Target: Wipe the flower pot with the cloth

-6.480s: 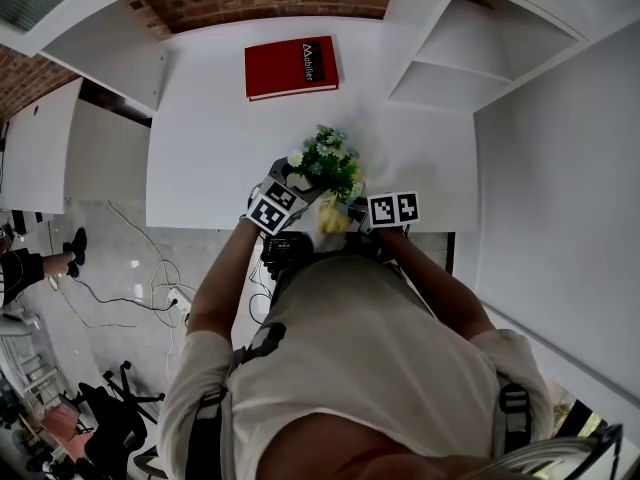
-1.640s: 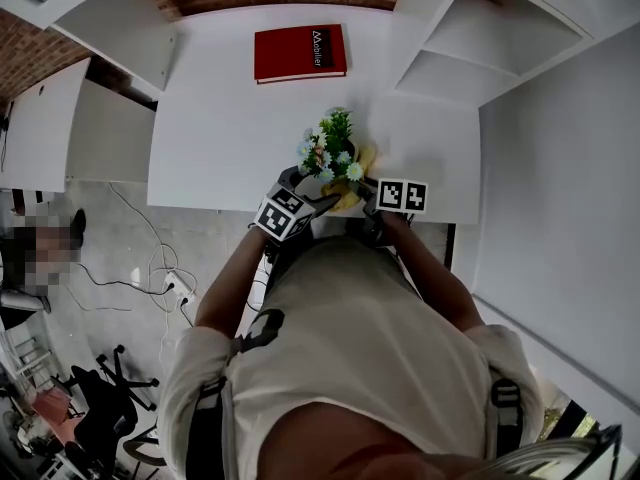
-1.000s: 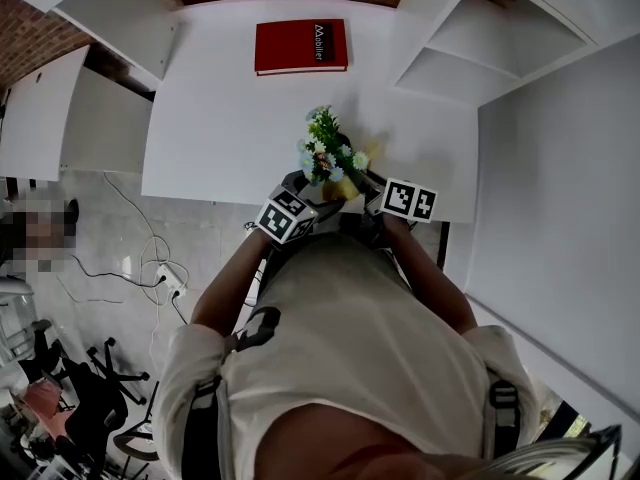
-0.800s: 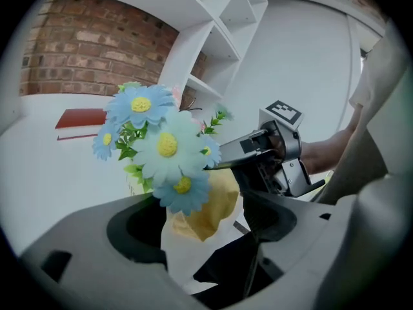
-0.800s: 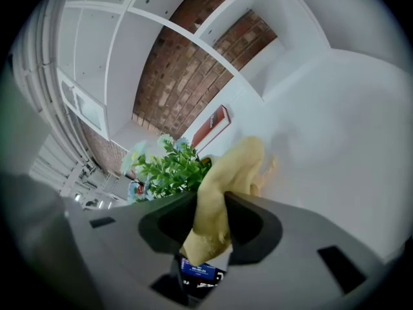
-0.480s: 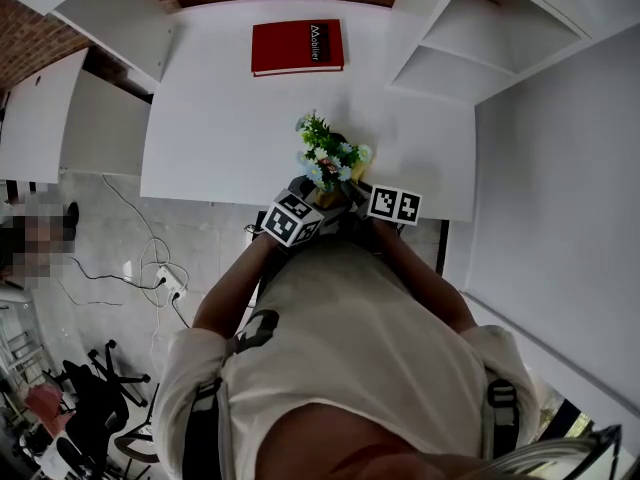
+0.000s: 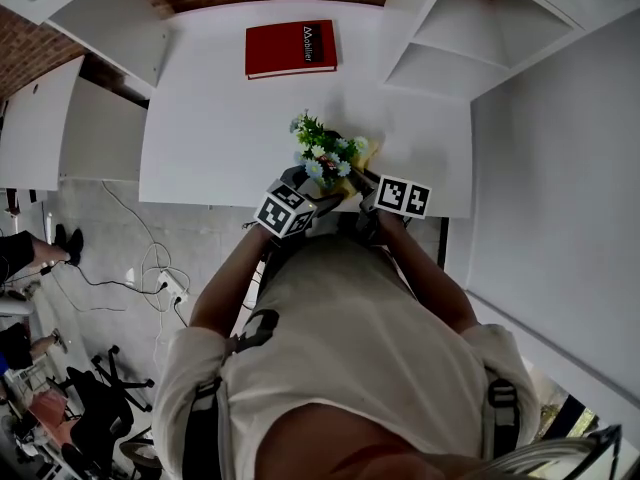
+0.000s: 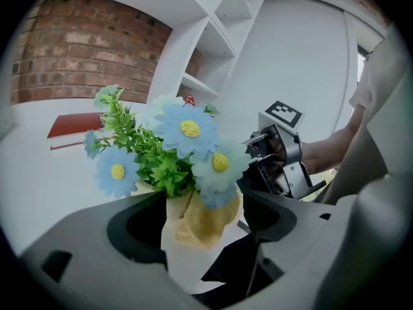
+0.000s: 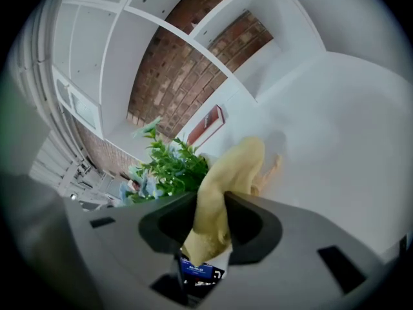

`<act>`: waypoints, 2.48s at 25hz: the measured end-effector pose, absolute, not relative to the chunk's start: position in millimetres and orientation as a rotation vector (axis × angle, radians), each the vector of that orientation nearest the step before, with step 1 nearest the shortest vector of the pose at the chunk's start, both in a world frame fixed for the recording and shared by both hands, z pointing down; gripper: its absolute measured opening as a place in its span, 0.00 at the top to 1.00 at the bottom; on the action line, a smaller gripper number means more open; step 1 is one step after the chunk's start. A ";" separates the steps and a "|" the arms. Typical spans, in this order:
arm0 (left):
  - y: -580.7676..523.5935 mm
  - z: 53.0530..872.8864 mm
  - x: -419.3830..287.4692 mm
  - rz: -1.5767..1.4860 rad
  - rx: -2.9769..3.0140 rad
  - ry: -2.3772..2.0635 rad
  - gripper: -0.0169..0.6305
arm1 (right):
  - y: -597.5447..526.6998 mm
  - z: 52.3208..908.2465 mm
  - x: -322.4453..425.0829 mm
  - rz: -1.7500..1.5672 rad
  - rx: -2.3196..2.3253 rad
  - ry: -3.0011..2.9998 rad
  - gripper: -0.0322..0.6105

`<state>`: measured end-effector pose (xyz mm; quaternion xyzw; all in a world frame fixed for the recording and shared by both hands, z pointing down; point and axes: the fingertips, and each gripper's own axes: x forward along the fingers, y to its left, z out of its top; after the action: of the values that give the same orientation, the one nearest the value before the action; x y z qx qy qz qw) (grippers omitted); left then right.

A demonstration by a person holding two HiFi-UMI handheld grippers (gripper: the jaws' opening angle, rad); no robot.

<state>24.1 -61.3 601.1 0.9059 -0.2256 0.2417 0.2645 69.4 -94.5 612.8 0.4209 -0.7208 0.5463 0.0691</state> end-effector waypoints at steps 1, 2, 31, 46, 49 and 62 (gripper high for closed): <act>-61.6 600.9 27.1 0.641 2.440 -0.619 0.42 | -95.5 611.1 68.8 1.639 1.269 -2.177 0.73; -61.9 600.5 29.8 0.618 2.426 -0.630 0.42 | -95.2 611.5 68.1 1.631 1.270 -2.177 0.73; -127.9 604.6 2.7 0.854 2.629 -0.589 0.42 | -114.0 630.3 70.1 1.515 1.159 -2.161 0.73; -111.3 606.3 -21.8 0.908 2.550 -0.839 0.43 | -118.1 634.5 81.5 1.462 1.033 -2.178 0.73; -120.8 600.3 -21.7 0.887 2.561 -0.814 0.43 | -130.8 613.6 81.7 1.449 1.010 -2.239 0.73; -124.2 634.8 -17.9 0.895 2.492 -0.848 0.44 | -118.3 651.3 68.5 1.421 0.990 -2.132 0.73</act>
<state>-17.9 -124.2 634.8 0.8817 -0.3000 0.3168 0.1796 68.5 -118.3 651.3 0.3535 -0.7612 0.5071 0.1960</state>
